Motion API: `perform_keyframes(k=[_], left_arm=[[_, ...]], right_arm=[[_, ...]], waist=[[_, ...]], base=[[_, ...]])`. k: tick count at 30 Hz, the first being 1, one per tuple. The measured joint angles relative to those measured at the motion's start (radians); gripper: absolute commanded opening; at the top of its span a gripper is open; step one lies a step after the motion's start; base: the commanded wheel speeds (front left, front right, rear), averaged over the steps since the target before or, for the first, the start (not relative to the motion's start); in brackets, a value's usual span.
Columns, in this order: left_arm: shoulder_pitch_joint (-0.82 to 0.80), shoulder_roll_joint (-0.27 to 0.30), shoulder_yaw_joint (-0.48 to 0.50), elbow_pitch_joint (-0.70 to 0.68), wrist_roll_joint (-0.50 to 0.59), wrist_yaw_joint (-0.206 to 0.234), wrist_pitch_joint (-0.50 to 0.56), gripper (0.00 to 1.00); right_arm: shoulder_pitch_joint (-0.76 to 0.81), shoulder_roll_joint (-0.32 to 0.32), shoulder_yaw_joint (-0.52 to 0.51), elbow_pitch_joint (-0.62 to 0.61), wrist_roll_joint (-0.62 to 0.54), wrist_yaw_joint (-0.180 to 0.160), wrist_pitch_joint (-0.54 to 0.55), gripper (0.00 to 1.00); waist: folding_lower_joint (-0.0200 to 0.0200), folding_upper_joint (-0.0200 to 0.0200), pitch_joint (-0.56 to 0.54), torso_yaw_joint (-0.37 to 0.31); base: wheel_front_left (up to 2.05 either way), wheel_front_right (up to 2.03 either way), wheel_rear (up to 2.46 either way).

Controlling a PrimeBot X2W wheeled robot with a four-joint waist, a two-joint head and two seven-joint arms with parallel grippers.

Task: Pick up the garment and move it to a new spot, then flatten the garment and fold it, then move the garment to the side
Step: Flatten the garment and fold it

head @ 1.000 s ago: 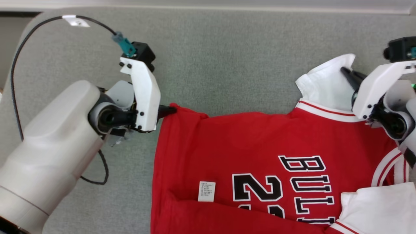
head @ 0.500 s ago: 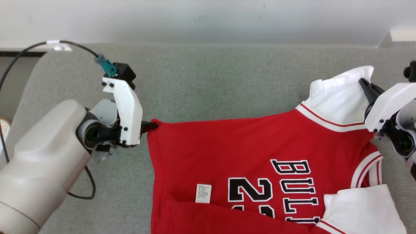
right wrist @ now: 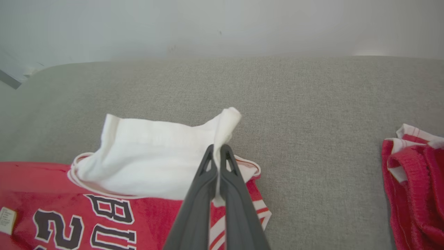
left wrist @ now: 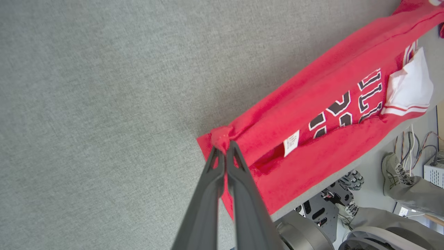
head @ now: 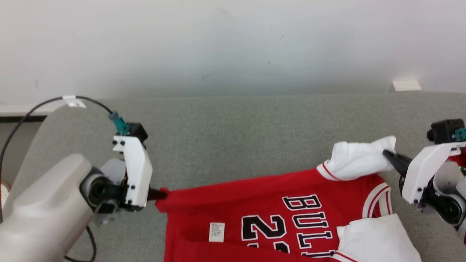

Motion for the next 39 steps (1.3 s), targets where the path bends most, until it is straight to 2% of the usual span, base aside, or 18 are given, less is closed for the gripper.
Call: perform_keyframes(k=[8, 14, 15, 16, 17, 18, 19, 20, 26, 31, 34, 39], left_arm=[[0.105, 0.038, -0.038, -0.080, -0.026, 0.015, 0.061, 0.00], [0.150, 0.046, -0.051, -0.129, -0.027, 0.031, 0.065, 0.00], [0.155, 0.045, -0.053, -0.134, -0.027, 0.033, 0.062, 0.00], [0.159, 0.044, -0.055, -0.139, -0.027, 0.035, 0.060, 0.00], [0.162, 0.044, -0.056, -0.142, -0.027, 0.037, 0.059, 0.00], [0.166, 0.043, -0.057, -0.144, -0.027, 0.037, 0.058, 0.30], [0.171, 0.043, -0.058, -0.145, -0.027, 0.037, 0.055, 0.47], [0.176, 0.043, -0.062, -0.146, -0.027, 0.037, 0.055, 0.98], [0.185, 0.044, -0.057, -0.152, -0.027, 0.037, 0.037, 1.00], [0.166, 0.067, -0.030, -0.182, -0.011, 0.033, -0.023, 1.00], [0.156, 0.083, -0.004, -0.206, 0.004, 0.031, -0.084, 1.00], [0.160, 0.113, 0.044, -0.252, 0.060, 0.035, -0.251, 1.00]], right_arm=[[0.091, -0.076, 0.079, -0.109, 0.025, 0.000, 0.083, 0.00], [0.134, -0.098, 0.114, -0.136, 0.033, 0.000, 0.116, 0.00], [0.139, -0.100, 0.117, -0.137, 0.035, 0.000, 0.121, 0.02], [0.149, -0.100, 0.119, -0.137, 0.040, 0.000, 0.130, 0.18], [0.157, -0.099, 0.125, -0.137, 0.044, 0.000, 0.145, 0.46], [0.165, -0.099, 0.131, -0.138, 0.046, 0.000, 0.155, 0.87], [0.171, -0.099, 0.136, -0.139, 0.050, 0.000, 0.164, 1.00], [0.174, -0.099, 0.142, -0.141, 0.051, 0.000, 0.174, 1.00], [0.196, -0.120, 0.149, -0.160, 0.090, 0.000, 0.231, 1.00], [0.206, -0.171, 0.119, -0.205, 0.119, 0.000, 0.236, 1.00], [0.210, -0.207, 0.084, -0.255, 0.139, 0.000, 0.198, 1.00], [0.210, -0.253, -0.001, -0.321, 0.121, 0.000, 0.030, 1.00]], waist=[[-0.0001, 0.0000, -0.079, -0.032], [-0.0001, 0.0000, -0.087, -0.036], [-0.0001, 0.0000, -0.088, -0.035], [-0.0001, 0.0000, -0.089, -0.035], [-0.0001, 0.0000, -0.090, -0.034], [-0.0001, 0.0000, -0.091, -0.033], [-0.0001, 0.0000, -0.091, -0.033], [-0.0001, 0.0000, -0.093, -0.033], [0.0000, 0.0000, -0.106, -0.030], [0.0000, 0.0000, -0.121, -0.025], [0.0000, 0.0000, -0.132, -0.022], [0.0000, 0.0000, -0.147, -0.020]], base=[[0.00, 0.00, 0.00], [0.00, 0.00, 0.00], [0.00, 0.00, 0.00], [0.00, 0.00, 0.00], [0.00, 0.00, 0.00], [0.00, 0.00, 0.00], [0.00, 0.00, 0.00], [0.00, 0.00, 0.00], [0.00, 0.00, 0.00], [0.00, 0.00, 0.00], [0.00, 0.00, 0.00], [0.00, 0.00, 0.00]])
